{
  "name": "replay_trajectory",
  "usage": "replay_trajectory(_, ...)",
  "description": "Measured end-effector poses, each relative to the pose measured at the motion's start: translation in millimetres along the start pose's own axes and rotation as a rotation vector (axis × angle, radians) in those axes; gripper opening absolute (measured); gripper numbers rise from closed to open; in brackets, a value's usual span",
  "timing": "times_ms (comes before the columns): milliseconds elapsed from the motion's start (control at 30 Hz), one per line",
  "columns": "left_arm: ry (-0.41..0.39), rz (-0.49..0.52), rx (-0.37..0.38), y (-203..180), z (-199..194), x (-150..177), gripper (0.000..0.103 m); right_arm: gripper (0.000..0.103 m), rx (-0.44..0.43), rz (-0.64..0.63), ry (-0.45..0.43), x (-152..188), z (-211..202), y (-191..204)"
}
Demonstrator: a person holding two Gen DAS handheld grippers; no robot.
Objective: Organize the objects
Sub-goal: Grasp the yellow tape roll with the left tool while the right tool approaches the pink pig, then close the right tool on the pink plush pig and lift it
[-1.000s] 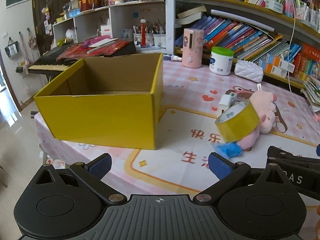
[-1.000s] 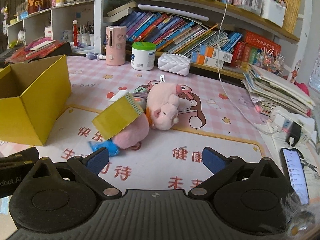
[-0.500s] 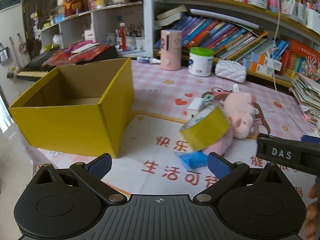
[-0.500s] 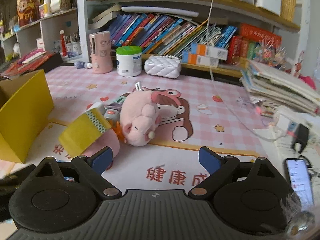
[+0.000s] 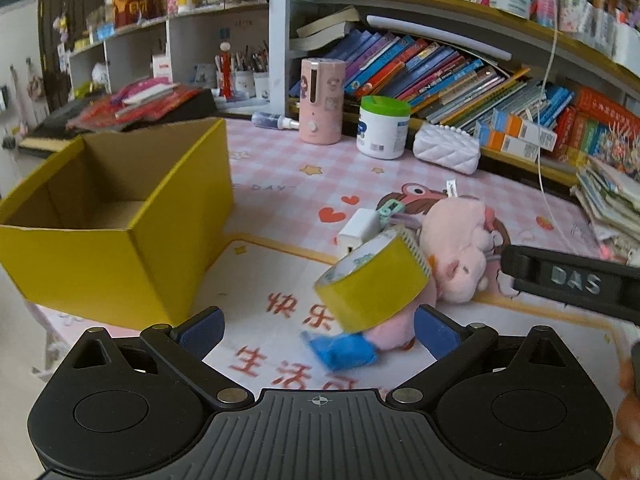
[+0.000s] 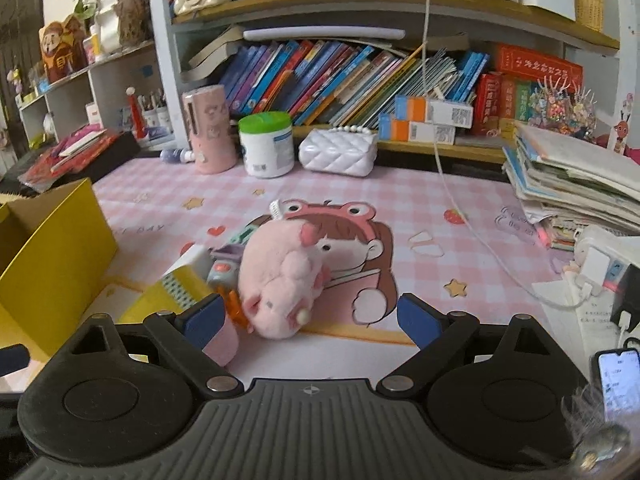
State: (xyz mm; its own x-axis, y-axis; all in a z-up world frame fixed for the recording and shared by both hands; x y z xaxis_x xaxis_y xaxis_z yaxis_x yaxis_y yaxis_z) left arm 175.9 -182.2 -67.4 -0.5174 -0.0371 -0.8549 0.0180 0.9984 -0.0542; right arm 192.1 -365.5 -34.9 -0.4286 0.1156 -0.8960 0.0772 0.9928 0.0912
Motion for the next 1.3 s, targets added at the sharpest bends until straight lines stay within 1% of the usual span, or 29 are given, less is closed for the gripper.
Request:
replay_trajectory(100, 0.002, -0.005, 0.011, -7, 13, -4, 0.101, 0.094, 0.015, 0.006, -0.008, -4, 2, -9)
replay_trajectory(200, 0.000, 0.037, 0.029, -20, 25, -8, 0.101, 0.094, 0.028, 0.017, -0.011, -8, 7, -16)
replay_trajectory(233, 0.003, 0.067, 0.033, -26, 30, -9, 0.101, 0.094, 0.031, 0.020, -0.011, -9, 9, -19)
replay_trajectory(300, 0.011, 0.143, 0.034, -38, 39, -9, 0.096, 0.094, 0.035, 0.023, -0.012, -11, 12, -21)
replay_trajectory(367, 0.019, 0.213, 0.035, -50, 47, -6, 0.094, 0.094, 0.039, 0.022, -0.015, -13, 14, -25)
replay_trajectory(433, 0.029, 0.259, 0.037, -56, 55, -4, 0.091, 0.094, 0.041, 0.021, -0.018, -14, 15, -27)
replay_trajectory(500, 0.047, 0.284, 0.029, -59, 64, 0, 0.083, 0.094, 0.043, 0.023, -0.017, -14, 16, -30)
replay_trajectory(533, 0.054, 0.278, 0.041, -59, 67, 0, 0.081, 0.094, 0.045, 0.025, -0.016, -14, 17, -31)
replay_trajectory(600, 0.055, 0.254, 0.073, -60, 68, -3, 0.059, 0.094, 0.047, 0.028, -0.014, -14, 18, -34)
replay_trajectory(633, 0.048, 0.254, 0.074, -61, 66, -6, 0.054, 0.094, 0.047, 0.031, -0.014, -14, 19, -35)
replay_trajectory(700, 0.017, 0.253, 0.073, -60, 61, -12, 0.038, 0.094, 0.046, 0.037, -0.013, -14, 20, -36)
replay_trajectory(767, 0.009, 0.195, 0.086, -53, 56, -19, 0.038, 0.094, 0.039, 0.046, -0.012, -15, 23, -36)
replay_trajectory(833, -0.005, 0.141, 0.081, -43, 50, -24, 0.038, 0.094, 0.026, 0.046, -0.008, -16, 29, -34)
replay_trajectory(900, -0.037, 0.100, 0.079, -34, 41, -30, 0.038, 0.094, 0.011, 0.043, -0.002, -16, 36, -30)
replay_trajectory(1000, -0.080, 0.026, 0.109, -25, 27, -39, 0.038, 0.094, -0.019, 0.031, 0.021, -15, 54, -20)
replay_trajectory(1167, -0.103, -0.015, 0.127, -15, 10, -41, 0.038, 0.094, -0.064, -0.011, 0.051, -13, 79, -4)
replay_trajectory(1300, -0.124, -0.050, 0.146, -8, -3, -42, 0.038, 0.094, -0.078, -0.025, 0.066, -9, 92, 3)
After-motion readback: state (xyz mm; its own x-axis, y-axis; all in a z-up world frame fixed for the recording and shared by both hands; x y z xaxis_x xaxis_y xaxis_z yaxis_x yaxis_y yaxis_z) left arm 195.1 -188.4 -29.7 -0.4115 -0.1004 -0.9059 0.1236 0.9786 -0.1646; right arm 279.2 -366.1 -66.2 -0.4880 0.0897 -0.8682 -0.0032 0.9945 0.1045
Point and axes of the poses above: each gripper's, at about its wrist camera, not at the fingertips, and z roughly the way its jaws point, y to its left, x to its underside, the point moved 7 cm from there along z, roughly the way its jaws point, and after that the axes turned 10 degrees about -y, right-handed, at the moved point
